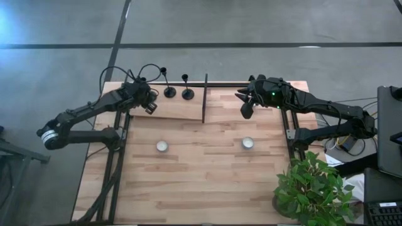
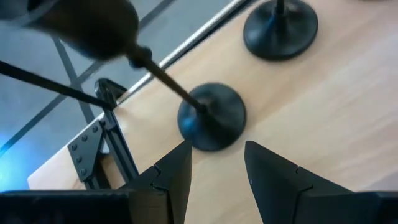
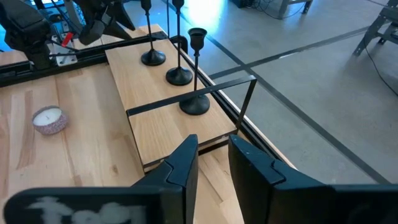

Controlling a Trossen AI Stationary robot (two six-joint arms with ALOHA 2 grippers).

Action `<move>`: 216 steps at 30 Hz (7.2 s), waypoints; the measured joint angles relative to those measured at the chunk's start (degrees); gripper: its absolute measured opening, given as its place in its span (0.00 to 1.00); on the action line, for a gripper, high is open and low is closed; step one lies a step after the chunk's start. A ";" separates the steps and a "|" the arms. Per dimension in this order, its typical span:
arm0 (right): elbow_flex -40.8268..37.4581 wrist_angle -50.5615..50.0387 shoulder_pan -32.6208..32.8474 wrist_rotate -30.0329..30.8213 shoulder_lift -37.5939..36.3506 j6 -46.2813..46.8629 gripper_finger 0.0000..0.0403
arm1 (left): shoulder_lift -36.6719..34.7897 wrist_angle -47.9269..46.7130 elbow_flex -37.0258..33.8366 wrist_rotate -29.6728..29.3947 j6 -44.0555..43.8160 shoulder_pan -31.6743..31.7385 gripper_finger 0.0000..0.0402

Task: Pick & Place candle stick holders
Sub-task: Align the black candle holder with the black candle holders on the shelf

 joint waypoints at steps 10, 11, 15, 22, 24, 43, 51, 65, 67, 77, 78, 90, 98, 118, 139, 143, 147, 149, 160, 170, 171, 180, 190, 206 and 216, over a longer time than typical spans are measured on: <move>0.00 0.00 0.00 0.01 0.00 0.00 0.21 | -0.07 -7.32 1.56 0.14 -2.47 -0.02 0.38; 0.00 0.00 -0.02 0.00 0.00 0.00 0.21 | -0.11 -7.97 1.70 0.16 -2.75 -0.02 0.38; 0.01 0.00 0.00 0.01 0.00 0.00 0.18 | -0.13 -11.35 2.34 0.77 -3.29 -0.02 0.38; 0.00 0.00 0.00 0.01 0.00 0.00 0.16 | -1.13 -13.98 2.93 6.46 -4.89 -0.07 0.38; 0.00 0.00 0.00 -0.01 0.00 0.00 0.16 | -1.78 -14.02 3.16 8.54 -5.57 -0.07 0.38; 0.00 0.00 0.00 0.00 0.01 0.00 0.22 | -9.31 -17.55 11.44 23.62 -9.30 -0.36 0.38; 0.00 0.00 0.00 -0.01 0.00 0.00 0.20 | -16.69 -17.95 12.48 23.77 -18.21 -4.53 0.33; 0.00 0.00 -0.01 0.01 0.00 0.00 0.16 | -10.09 -10.35 24.52 -7.96 -33.78 -47.79 0.20; 0.00 0.00 -0.01 0.00 0.00 0.00 0.16 | -7.60 -12.22 26.52 -20.76 -34.78 -56.43 0.19; 0.00 0.00 -0.01 -0.01 0.00 0.00 0.20 | 2.28 -15.39 27.98 -55.62 -46.11 -71.93 0.18; 0.00 0.00 -0.01 0.01 0.00 0.00 0.21 | 3.37 -16.26 27.94 -56.91 -47.39 -71.29 0.18; 0.00 0.00 -0.02 0.01 0.00 0.00 0.21 | 14.28 -17.07 12.21 -55.94 -78.68 -59.42 0.18; 0.00 0.00 -0.02 0.01 0.00 0.00 0.17 | 20.82 -16.83 1.96 -55.27 -92.00 -54.51 0.18; 0.00 0.00 -0.02 0.01 0.00 0.00 0.21 | 26.29 -7.83 -10.73 -60.34 -95.47 -44.53 0.20; 0.00 0.00 -0.02 0.00 0.00 0.00 0.17 | 26.29 -0.67 -15.89 -55.09 -93.61 -39.23 0.21; 0.00 0.00 -0.02 0.00 0.00 0.00 0.16 | 26.27 3.48 -16.74 -53.20 -90.44 -38.88 0.26; 0.00 0.02 -0.02 -0.01 0.00 0.00 0.16 | 26.21 9.00 -16.87 -50.11 -81.55 -38.03 0.33; 0.00 0.01 -0.02 0.01 0.00 0.00 0.17 | 26.07 12.38 -16.91 -49.26 -76.00 -37.75 0.36; 0.02 0.00 -0.02 0.01 0.00 0.00 0.21 | 22.24 19.27 -16.93 -46.66 -67.39 -32.34 0.39; 0.01 0.00 -0.01 0.00 0.00 0.00 0.22 | 18.53 31.90 -16.91 -42.12 -47.70 -26.13 0.34; 0.00 0.00 -0.02 0.00 0.00 0.00 0.21 | 18.31 32.43 -16.91 -41.59 -46.63 -25.33 0.33; 0.00 0.00 -0.02 0.00 0.00 0.00 0.17 | 14.47 32.64 -18.08 -43.81 -51.19 -22.49 0.33; 0.00 0.01 -0.02 0.00 0.00 -0.01 0.17 | 8.96 34.94 -21.80 -49.28 -46.56 -24.95 0.33; 0.00 0.02 -0.02 0.01 0.00 0.00 0.23 | 6.54 61.82 -27.40 -41.68 -25.16 -22.49 0.33; 0.00 0.00 -0.02 -0.01 0.00 0.00 0.19 | 5.79 64.68 -27.40 -37.19 -21.36 -18.21 0.33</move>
